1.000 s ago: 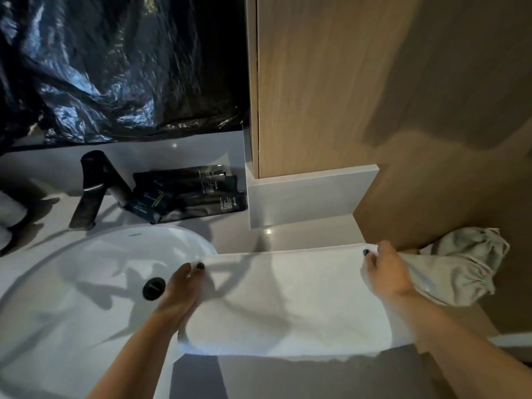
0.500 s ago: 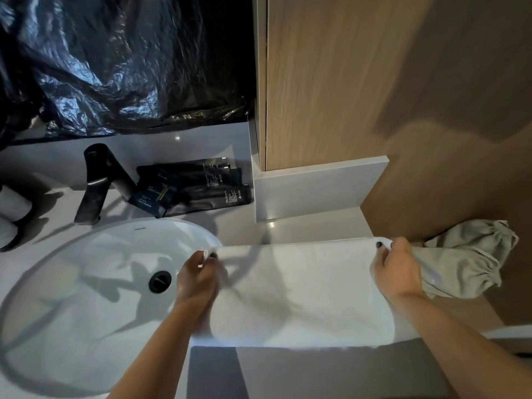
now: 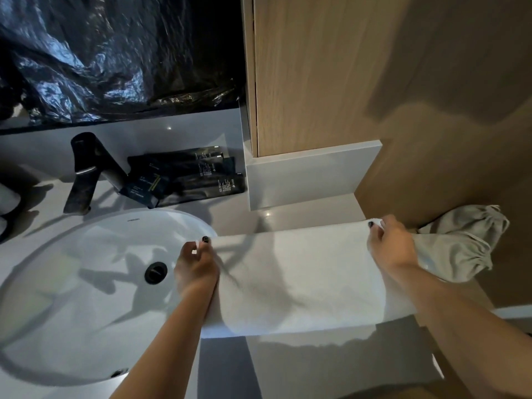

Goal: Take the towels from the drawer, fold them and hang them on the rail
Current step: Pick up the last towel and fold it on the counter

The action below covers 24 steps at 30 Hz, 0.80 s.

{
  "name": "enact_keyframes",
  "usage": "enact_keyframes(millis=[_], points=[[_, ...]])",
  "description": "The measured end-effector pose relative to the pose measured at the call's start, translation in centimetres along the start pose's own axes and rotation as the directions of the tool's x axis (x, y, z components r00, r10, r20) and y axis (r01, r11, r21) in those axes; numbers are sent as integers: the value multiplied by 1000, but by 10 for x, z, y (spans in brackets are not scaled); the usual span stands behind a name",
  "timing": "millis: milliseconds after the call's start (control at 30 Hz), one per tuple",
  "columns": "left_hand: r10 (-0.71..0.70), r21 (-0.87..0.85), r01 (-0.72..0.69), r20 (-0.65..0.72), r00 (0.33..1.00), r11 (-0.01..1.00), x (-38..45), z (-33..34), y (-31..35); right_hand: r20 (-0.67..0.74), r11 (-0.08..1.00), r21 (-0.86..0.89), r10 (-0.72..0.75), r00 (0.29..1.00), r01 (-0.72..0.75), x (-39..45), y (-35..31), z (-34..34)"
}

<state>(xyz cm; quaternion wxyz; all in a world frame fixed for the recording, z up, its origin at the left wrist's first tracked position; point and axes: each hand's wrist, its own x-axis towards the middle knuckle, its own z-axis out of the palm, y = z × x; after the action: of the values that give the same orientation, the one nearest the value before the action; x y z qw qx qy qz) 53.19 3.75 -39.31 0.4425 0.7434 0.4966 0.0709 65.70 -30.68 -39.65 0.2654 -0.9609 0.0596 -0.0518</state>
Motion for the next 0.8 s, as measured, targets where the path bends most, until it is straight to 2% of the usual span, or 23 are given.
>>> enact_keyframes(millis=[100,167,200,233,267,333,367,433,500,633,800], points=[[45,207,-54,46,998,977,-2,-7,10,22,998,12,64,998,-64,-7,-12,-6],[246,305,-248,46,968,920,-15,-12,17,-37,999,-47,14,999,-16,-16,-24,-11],[401,313,-399,61,914,862,-27,-12,19,-91,992,-77,-104,990,97,-23,-32,-14],[543,313,-546,104,833,778,-42,-11,22,-126,963,-77,-265,956,257,-34,-41,-16],[650,319,-665,169,741,675,-56,-6,22,-130,904,-57,-428,894,424,-46,-52,-15],[757,335,-816,321,569,472,-82,9,16,-15,741,-13,-671,741,671,-74,-69,-6],[745,353,-845,412,525,401,-89,16,13,109,690,-11,-719,686,724,-87,-76,2],[626,441,-837,563,540,326,-92,28,3,364,697,-26,-661,656,717,-104,-83,19],[559,495,-818,605,567,293,-85,33,-10,476,728,-73,-575,666,681,-107,-81,30],[565,508,-812,594,573,288,-70,29,-18,516,726,-223,-478,711,650,-91,-65,34],[503,541,-714,509,698,444,-42,4,-28,463,786,-337,-341,818,518,-71,-36,25]])
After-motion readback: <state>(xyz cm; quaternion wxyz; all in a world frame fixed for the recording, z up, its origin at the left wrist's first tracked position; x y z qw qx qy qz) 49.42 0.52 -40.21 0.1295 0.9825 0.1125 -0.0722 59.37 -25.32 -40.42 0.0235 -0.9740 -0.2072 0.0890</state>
